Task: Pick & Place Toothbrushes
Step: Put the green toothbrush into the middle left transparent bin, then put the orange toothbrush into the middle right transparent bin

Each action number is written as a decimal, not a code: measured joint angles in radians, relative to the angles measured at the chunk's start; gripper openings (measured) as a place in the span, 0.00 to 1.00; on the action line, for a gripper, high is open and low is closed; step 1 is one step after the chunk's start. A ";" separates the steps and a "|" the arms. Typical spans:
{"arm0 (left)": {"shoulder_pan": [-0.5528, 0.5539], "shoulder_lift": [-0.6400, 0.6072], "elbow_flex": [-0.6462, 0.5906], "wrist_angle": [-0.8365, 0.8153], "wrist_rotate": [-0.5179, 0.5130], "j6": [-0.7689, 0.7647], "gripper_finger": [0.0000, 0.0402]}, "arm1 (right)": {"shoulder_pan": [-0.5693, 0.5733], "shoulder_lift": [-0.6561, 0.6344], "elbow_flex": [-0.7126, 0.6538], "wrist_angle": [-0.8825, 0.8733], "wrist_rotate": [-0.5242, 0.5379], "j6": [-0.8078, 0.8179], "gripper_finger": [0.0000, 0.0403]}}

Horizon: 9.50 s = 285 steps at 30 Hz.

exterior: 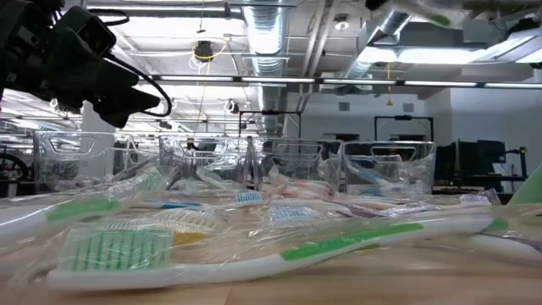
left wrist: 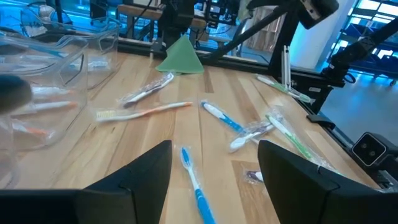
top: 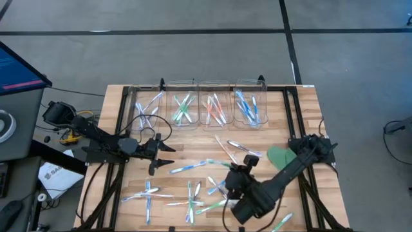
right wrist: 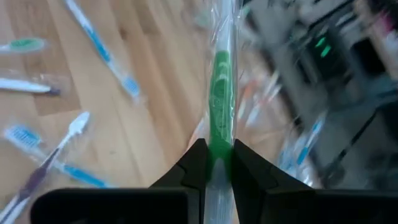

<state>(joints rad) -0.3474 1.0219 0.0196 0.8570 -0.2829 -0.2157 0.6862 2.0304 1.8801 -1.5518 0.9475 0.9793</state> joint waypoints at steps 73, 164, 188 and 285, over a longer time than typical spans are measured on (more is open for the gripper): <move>0.016 0.121 0.162 0.270 0.087 0.402 0.08 | -0.380 0.003 -0.217 1.332 -0.426 -0.900 0.16; 0.901 0.261 0.832 -1.215 0.291 0.130 0.12 | -0.255 -0.028 -0.217 0.303 -0.123 -0.073 0.66; 0.884 0.210 0.831 -1.216 0.249 0.124 0.25 | -0.252 -0.029 -0.217 0.288 -0.201 -0.170 0.66; 0.135 -0.006 0.157 -0.330 0.190 0.077 0.25 | -0.458 -0.016 -0.602 0.871 -0.621 -0.305 0.02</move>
<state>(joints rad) -0.2127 1.0163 0.1764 0.5267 -0.0926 -0.1391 0.2277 2.0146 1.2785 -0.6808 0.3265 0.6742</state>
